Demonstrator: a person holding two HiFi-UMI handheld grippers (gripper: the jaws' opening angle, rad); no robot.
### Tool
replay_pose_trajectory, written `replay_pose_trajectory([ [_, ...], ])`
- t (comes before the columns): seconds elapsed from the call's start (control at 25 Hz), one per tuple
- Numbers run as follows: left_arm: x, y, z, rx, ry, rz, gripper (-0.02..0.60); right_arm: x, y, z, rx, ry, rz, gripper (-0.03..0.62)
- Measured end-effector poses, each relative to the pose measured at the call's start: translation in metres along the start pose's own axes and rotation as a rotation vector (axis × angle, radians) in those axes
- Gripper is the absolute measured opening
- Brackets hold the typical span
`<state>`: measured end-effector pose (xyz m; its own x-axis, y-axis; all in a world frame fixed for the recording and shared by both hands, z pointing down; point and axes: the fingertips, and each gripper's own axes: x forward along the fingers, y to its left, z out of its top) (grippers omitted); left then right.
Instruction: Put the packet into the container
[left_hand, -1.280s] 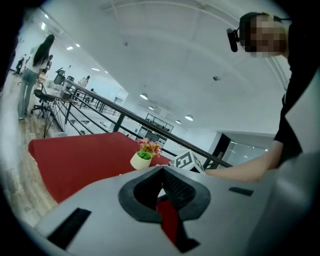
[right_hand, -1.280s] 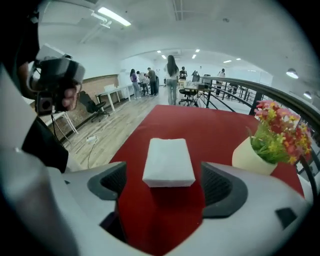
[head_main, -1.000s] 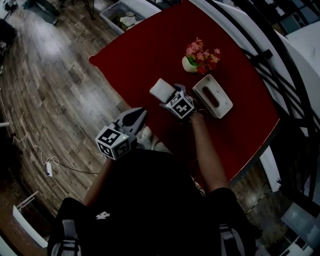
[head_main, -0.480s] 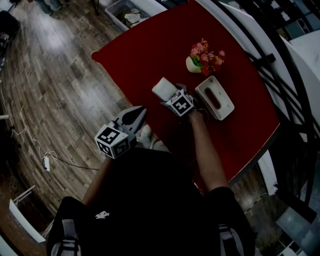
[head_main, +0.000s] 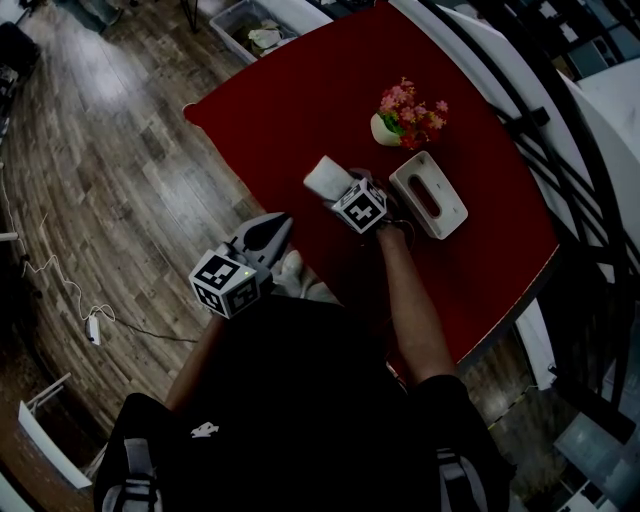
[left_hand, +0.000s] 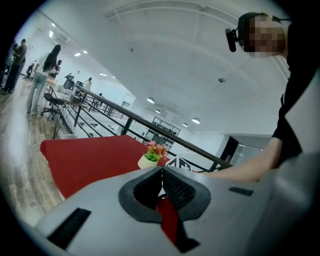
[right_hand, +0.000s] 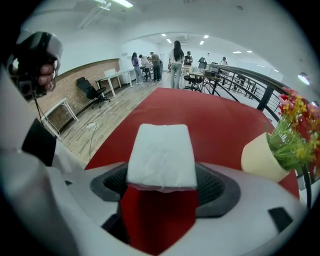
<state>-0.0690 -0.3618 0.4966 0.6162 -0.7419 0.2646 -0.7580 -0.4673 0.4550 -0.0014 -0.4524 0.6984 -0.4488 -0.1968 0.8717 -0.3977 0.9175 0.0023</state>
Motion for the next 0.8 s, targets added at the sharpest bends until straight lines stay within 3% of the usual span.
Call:
replay_pose_trajectory([
  [0.44, 0.032, -0.029, -0.009, 0.02, 0.045, -0.122, 0.009, -0.051, -0.016, -0.009, 0.023, -0.063, -0.056, 0.417],
  [0.8, 0.071, -0.067, -0.015, 0.064, 0.057, -0.259, 0.009, -0.12, -0.055, -0.041, 0.105, -0.103, -0.176, 0.417],
])
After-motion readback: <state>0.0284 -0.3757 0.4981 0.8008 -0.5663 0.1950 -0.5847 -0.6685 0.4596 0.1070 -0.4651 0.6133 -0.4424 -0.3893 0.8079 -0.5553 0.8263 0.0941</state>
